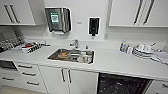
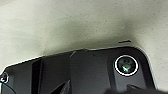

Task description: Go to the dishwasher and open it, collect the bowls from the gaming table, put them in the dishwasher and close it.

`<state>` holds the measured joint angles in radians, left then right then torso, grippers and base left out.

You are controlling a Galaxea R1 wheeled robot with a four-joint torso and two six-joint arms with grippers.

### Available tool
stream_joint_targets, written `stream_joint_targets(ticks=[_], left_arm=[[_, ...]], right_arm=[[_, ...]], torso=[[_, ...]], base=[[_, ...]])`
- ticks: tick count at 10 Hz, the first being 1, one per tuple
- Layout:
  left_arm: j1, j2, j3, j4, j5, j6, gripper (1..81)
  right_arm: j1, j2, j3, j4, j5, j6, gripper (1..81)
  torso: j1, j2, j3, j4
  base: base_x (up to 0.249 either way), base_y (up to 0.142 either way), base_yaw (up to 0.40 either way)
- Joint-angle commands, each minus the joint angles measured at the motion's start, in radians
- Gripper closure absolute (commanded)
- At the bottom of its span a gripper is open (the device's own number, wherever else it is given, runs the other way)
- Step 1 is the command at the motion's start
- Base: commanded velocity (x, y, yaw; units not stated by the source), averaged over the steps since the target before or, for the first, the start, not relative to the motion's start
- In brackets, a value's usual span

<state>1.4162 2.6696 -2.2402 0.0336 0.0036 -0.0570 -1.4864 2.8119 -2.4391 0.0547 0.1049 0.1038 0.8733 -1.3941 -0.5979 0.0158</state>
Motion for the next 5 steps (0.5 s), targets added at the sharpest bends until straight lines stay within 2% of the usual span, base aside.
stream_joint_targets(ticks=[1, 3, 5], left_arm=[[-0.001, 0.095, -0.144, 0.006, 0.030, 0.002, 1.0], [0.001, 0.122, -0.179, 0.028, 0.033, 0.002, 1.0], [0.004, 0.150, -0.214, 0.042, 0.033, 0.002, 1.0]], right_arm=[[0.014, 0.074, -0.104, -0.026, -0.051, -0.004, 1.0], [0.013, 0.111, -0.147, -0.024, -0.051, -0.003, 1.0], [0.011, 0.128, -0.159, -0.025, -0.051, -0.003, 1.0]], torso=[[-0.064, 0.100, 0.000, 0.000], [-0.066, 0.102, 0.000, 0.000], [-0.092, 0.141, 0.000, 0.000]], base=[[0.000, 0.000, 0.000], [0.000, 0.000, 0.000], [0.000, 0.000, 0.000]])
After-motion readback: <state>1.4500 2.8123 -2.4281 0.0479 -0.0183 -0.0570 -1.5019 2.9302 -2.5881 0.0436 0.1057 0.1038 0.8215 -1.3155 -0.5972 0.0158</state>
